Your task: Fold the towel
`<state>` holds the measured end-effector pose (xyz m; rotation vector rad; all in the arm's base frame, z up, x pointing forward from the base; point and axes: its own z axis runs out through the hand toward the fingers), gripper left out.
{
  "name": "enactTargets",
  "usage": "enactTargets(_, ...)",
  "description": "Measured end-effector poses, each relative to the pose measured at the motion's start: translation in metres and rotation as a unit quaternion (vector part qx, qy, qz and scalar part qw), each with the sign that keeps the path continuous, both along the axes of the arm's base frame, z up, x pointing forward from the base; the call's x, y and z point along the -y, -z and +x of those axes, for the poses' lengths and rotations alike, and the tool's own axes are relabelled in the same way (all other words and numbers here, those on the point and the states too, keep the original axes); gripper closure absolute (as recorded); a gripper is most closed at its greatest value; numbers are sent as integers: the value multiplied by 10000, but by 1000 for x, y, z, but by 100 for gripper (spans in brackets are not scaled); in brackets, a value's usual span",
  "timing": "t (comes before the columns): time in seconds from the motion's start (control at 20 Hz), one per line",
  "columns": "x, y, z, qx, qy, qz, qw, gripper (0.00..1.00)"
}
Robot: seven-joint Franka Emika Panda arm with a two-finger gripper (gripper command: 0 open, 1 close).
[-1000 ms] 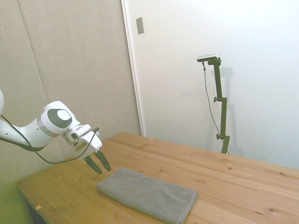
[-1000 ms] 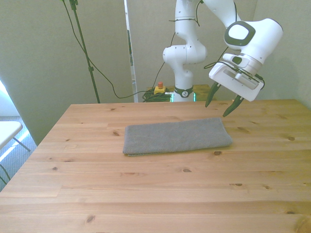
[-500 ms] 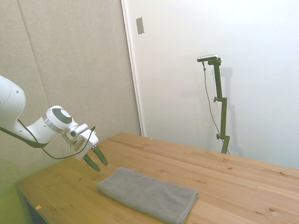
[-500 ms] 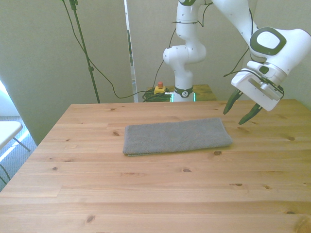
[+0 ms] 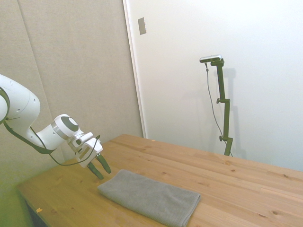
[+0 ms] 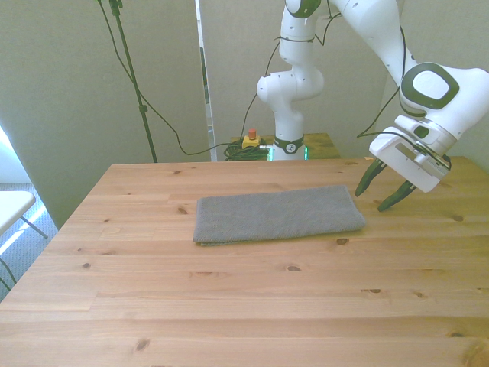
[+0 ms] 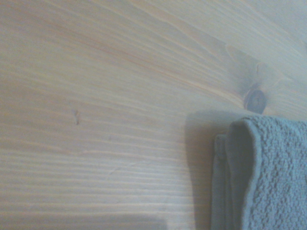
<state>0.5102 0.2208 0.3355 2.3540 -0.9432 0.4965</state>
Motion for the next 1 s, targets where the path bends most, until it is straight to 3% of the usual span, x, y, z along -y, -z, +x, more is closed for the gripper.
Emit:
enactTargets(0.35, 38, 4, 12, -27, 309, -221, 9993, 0)
enactTargets(0.4, 44, 5, 13, -22, 334, -259, 9991, 100)
enactTargets(1.0, 64, 10, 20, 1, 452, -227, 9987, 100)
